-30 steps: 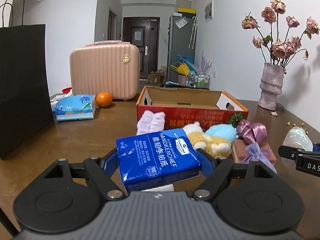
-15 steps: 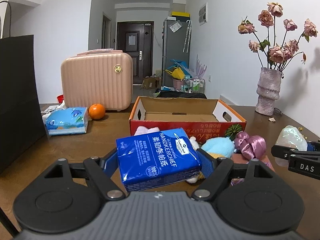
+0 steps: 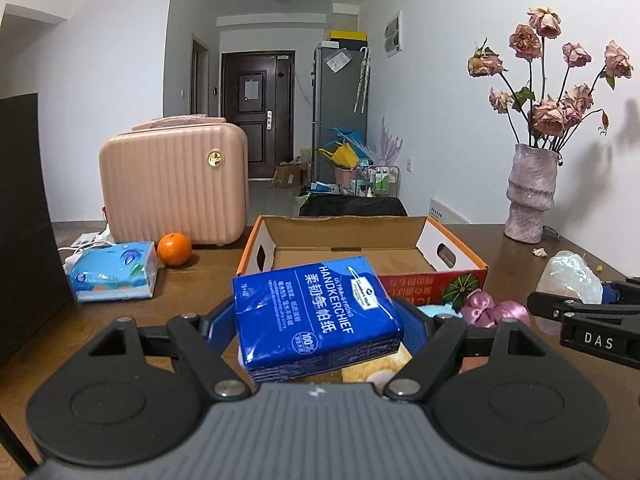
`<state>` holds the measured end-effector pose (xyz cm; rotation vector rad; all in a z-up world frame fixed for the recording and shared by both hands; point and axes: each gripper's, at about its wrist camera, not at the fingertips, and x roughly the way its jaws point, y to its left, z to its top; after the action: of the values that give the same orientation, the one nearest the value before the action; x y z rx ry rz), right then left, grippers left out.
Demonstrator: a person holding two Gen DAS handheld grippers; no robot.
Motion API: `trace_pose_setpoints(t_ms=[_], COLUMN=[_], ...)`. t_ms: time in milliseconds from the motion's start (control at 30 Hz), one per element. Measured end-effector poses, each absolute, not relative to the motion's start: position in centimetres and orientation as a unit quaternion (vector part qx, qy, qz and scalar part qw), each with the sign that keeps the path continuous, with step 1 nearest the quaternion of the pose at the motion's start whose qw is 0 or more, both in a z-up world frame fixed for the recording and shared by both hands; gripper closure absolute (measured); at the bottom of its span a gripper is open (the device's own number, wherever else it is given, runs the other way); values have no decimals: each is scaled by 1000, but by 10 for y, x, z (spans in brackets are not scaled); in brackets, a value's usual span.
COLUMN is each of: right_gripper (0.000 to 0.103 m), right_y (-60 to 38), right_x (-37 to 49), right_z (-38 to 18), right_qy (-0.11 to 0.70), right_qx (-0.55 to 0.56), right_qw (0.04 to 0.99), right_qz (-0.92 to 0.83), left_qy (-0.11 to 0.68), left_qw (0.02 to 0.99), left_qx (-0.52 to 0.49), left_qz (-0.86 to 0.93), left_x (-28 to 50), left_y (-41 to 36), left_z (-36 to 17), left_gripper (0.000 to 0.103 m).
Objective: Organize soft objects
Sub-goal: 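Carry the tissue pack and plastic bag over the cardboard box with both tools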
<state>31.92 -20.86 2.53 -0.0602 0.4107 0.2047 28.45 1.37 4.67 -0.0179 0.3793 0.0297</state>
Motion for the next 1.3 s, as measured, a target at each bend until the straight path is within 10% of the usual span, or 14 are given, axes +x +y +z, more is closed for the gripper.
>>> trace_pose_setpoints(t_ms=[1300], right_gripper=[57], right_y=[-183], right_x=[442], right_z=[51], right_qy=[202], right_qx=[-41], right_qw=[971], right_qz=[118], left_qy=[175], left_qw=[982], left_qx=[-60], left_qz=[32], left_x=[400], left_y=[36], left_z=[65], left_gripper=[22])
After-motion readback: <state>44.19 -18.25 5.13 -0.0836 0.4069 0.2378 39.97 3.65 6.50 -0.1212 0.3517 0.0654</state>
